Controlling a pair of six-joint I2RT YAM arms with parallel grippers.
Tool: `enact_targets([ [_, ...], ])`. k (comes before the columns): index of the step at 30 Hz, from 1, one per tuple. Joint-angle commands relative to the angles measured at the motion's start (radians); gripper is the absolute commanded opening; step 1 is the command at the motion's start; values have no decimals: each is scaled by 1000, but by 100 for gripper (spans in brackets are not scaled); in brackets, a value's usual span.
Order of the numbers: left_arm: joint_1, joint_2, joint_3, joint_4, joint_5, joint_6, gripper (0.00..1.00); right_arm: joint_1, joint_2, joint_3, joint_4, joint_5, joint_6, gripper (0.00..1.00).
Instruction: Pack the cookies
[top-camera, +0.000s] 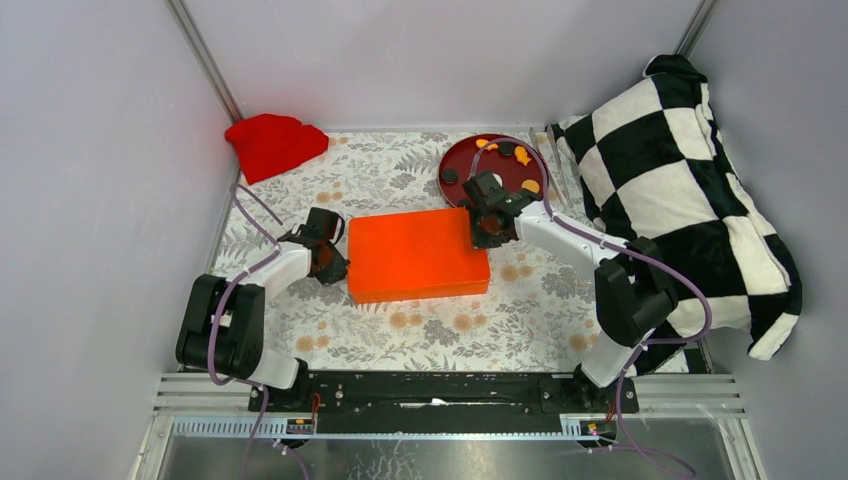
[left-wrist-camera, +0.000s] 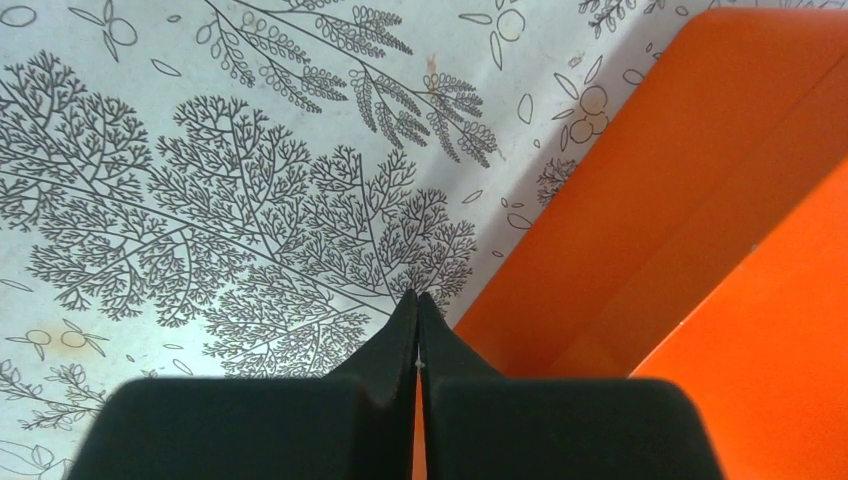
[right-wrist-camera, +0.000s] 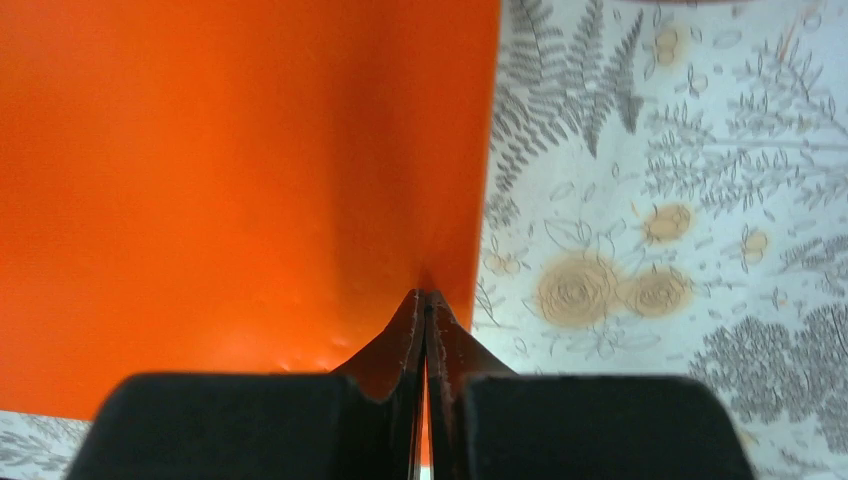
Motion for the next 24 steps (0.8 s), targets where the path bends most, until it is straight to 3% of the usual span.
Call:
enact_targets([
  [1,-15,15,9,42,-1,-9,0,5,44,-85,29,-42,17,1],
  [6,-18,7,19,35,-11,-2,0,5,21,-81,28,-19,18,1],
  [11,-31,-58,70,-61,-121,14,0,5,-69,0,34,15,-21,4],
  [16,-49,-216,129,-154,-215,19,0,5,-162,88,29,73,-56,14],
  [21,-61,-322,175,-200,-235,18,0,5,-234,124,14,123,-76,34],
  [24,-65,-345,192,-211,-231,19,0,5,-274,112,13,150,-82,57],
])
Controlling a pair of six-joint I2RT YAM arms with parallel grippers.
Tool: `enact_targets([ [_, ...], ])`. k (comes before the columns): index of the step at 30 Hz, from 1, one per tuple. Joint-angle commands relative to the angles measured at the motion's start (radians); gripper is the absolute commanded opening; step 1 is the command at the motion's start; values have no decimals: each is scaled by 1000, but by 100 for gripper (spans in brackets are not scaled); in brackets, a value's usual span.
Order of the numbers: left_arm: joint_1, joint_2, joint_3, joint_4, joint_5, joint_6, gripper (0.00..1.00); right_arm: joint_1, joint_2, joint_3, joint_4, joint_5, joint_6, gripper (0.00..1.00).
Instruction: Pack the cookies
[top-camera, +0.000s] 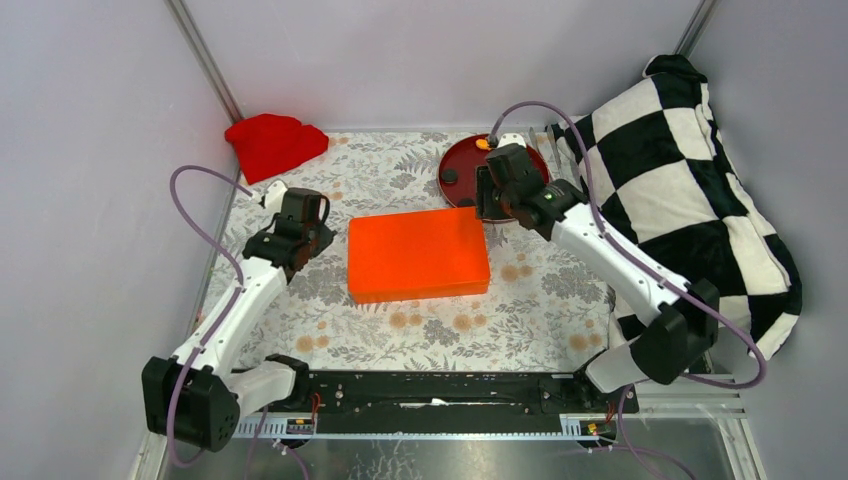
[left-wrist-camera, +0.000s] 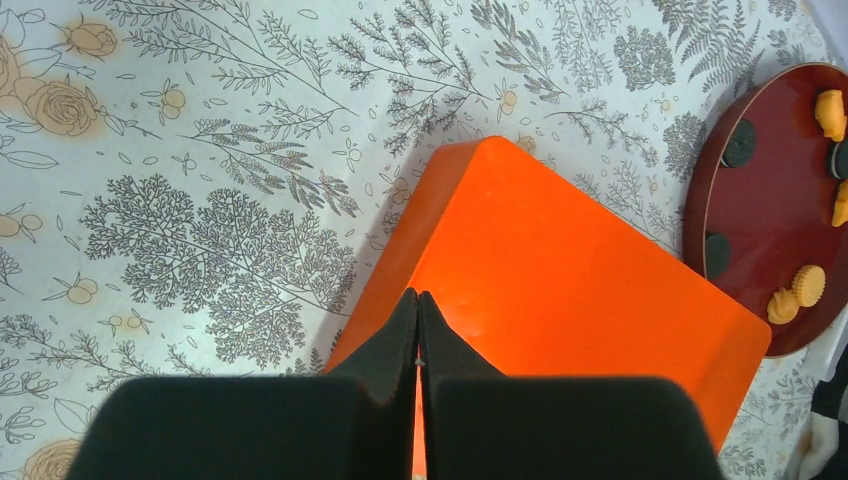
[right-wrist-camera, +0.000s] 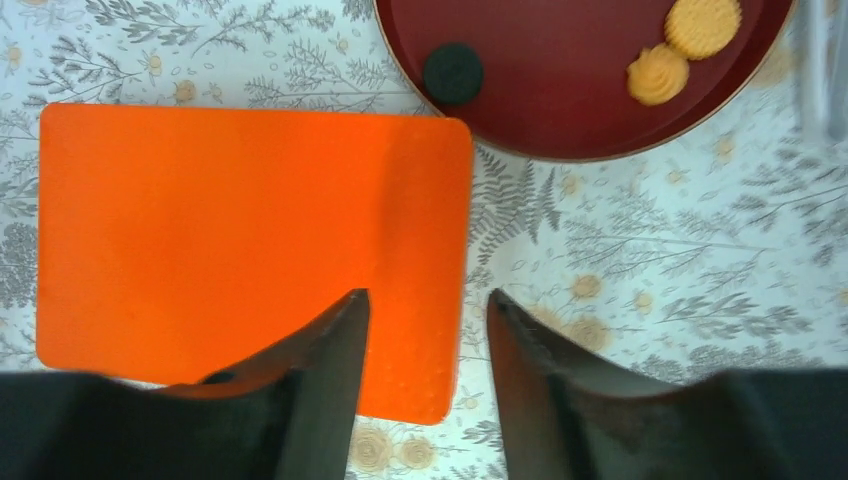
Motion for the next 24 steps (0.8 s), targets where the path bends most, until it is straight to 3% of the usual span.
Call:
enact_targets([
  [1,-12,-21,28,-63,-43,11,0,4,-78,14,-25,86,-29,64],
  [4,-15,-16,33,-65,-43,11,0,4,-102,-5,-26,114,-32,98],
  [24,-20,-6,38,-74,-63,17,0,5,-82,-45,-78,270,-46,100],
])
